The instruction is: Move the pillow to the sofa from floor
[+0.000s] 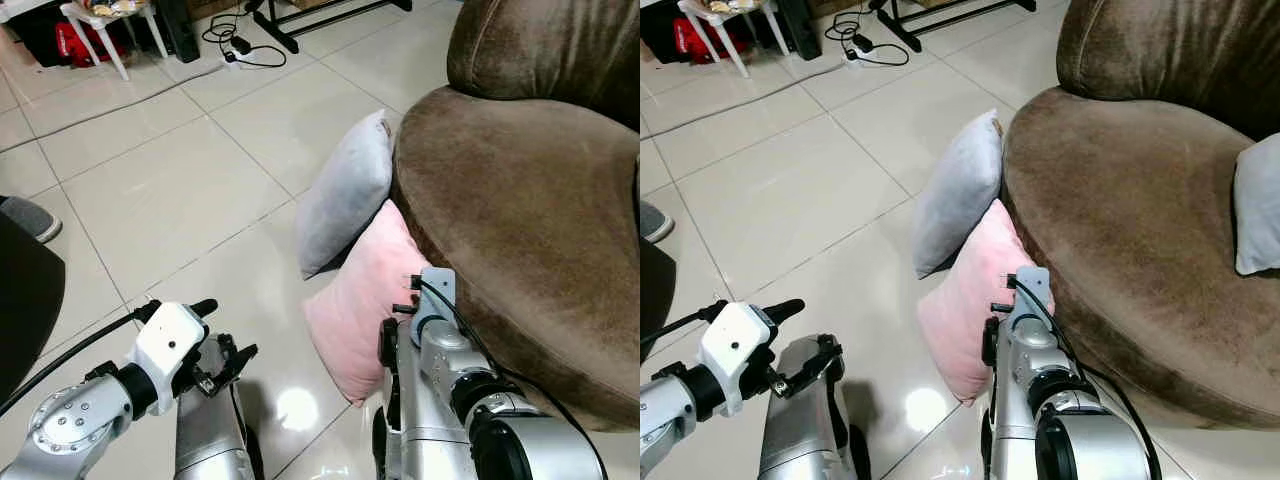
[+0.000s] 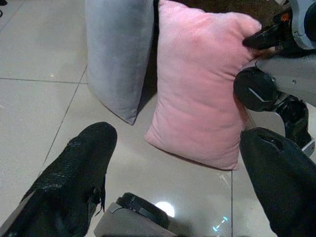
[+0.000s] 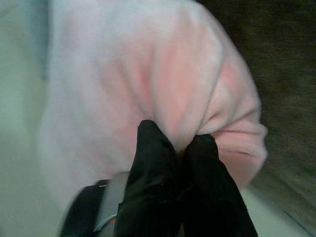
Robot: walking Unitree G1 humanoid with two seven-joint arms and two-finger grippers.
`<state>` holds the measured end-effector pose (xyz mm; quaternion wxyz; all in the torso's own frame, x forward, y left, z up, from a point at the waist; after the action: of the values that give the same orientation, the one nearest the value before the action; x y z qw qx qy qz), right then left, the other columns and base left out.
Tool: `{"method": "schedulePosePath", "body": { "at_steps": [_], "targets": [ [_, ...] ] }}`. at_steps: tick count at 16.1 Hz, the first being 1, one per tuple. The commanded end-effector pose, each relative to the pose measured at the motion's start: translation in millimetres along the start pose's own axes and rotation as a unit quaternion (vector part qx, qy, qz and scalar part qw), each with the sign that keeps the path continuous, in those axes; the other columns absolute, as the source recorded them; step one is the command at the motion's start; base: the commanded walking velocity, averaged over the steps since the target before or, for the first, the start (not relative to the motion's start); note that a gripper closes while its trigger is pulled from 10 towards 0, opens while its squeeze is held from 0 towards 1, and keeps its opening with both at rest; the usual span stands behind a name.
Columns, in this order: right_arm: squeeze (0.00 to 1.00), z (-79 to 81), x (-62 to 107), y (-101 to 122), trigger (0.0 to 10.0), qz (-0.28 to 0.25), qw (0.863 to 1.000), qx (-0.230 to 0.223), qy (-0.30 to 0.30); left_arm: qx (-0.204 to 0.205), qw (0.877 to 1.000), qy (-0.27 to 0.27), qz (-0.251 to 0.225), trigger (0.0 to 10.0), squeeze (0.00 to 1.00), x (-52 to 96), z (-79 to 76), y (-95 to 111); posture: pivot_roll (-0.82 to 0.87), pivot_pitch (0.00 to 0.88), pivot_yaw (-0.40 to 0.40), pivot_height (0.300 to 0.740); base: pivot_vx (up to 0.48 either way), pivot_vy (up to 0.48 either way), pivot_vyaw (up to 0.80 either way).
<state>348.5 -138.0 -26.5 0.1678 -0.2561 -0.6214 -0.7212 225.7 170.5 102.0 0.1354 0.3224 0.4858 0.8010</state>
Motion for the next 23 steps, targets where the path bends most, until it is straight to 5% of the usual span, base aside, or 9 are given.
{"method": "schedulePosePath", "body": {
  "at_steps": [1, 5, 12, 14, 15, 17, 21, 22, 23],
  "targets": [
    [0.00, 24.1, 2.9, -11.6, 0.0, 0.024, 0.998, -0.001, 0.062, 0.001, 1.000, -0.001, 0.002, 10.0, 0.72, -1.2, -0.7, -1.9, 0.08, 0.121, 0.029, 0.464, 0.000, 0.000, 0.00],
    [0.00, 73.8, 19.9, -21.6, 0.0, 0.016, 0.962, 0.095, 0.257, 0.005, 1.000, 0.010, -0.008, 10.0, 0.72, -8.7, 1.5, -1.8, 0.06, 0.069, 0.025, 0.464, 0.000, 0.000, 0.00],
    [0.00, 78.8, 38.4, -28.8, 0.0, -0.006, 0.902, 0.203, 0.381, 0.006, 0.999, 0.008, -0.032, 10.0, 0.72, -30.3, 1.4, 2.5, 0.00, 0.000, 0.060, 0.464, 0.000, 0.000, 0.00],
    [0.00, 73.0, 42.2, 1.9, 0.0, -0.069, 0.902, 0.162, 0.393, 0.000, 0.999, 0.021, -0.042, 10.0, 0.72, -39.2, 6.1, 4.9, -0.01, 0.000, 0.050, 0.464, 0.000, 0.000, 0.00],
    [0.00, 64.0, 42.7, 30.7, 0.0, -0.111, 0.917, 0.067, 0.378, -0.002, 0.998, 0.039, -0.042, 10.0, 0.72, -41.0, 13.1, 3.0, -0.01, 0.000, 0.038, 0.464, 0.000, 0.000, 0.00],
    [0.00, 43.8, 54.8, 67.9, 0.0, -0.173, 0.917, -0.029, 0.358, -0.006, 0.997, 0.066, -0.046, 10.0, 0.72, -37.8, 21.5, 4.7, -0.02, 0.000, 0.031, 0.464, 0.000, 0.000, 0.00],
    [0.00, -18.3, 121.9, 152.8, 0.0, -0.337, 0.879, -0.156, 0.300, -0.002, 0.990, 0.117, -0.078, 10.0, 0.71, -30.2, 45.6, 20.2, -0.07, 0.000, 0.035, 0.464, 0.000, 0.000, 0.00],
    [0.00, -28.3, 129.5, 166.4, 1.5, -0.356, 0.876, -0.170, 0.279, 0.000, 0.989, 0.125, -0.082, 10.0, 0.71, -30.6, 50.7, 22.5, -0.08, 0.000, 0.041, 0.464, 0.000, 0.000, 0.00],
    [0.00, -59.1, 170.3, 223.7, 10.0, -0.443, 0.836, -0.211, 0.246, -0.004, 0.985, 0.140, -0.097, 10.0, 0.69, -35.1, 59.1, 34.0, -0.09, 0.000, 0.039, 0.464, 0.000, 0.000, 0.00]
  ]
}}
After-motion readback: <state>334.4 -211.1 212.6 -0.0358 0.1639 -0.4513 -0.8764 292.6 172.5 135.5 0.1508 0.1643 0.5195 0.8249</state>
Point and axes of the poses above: a point about 5 cm out from each wrist's last joint towards the gripper, its own x axis pointing back from the gripper into the wrist, its own y axis along the axis of the wrist's last joint, z = x × y, the point moved 5 cm from there along -x, pointing out of the wrist towards the gripper, and after that the axes turned 7 degrees about -x, right-handed, at the moved point
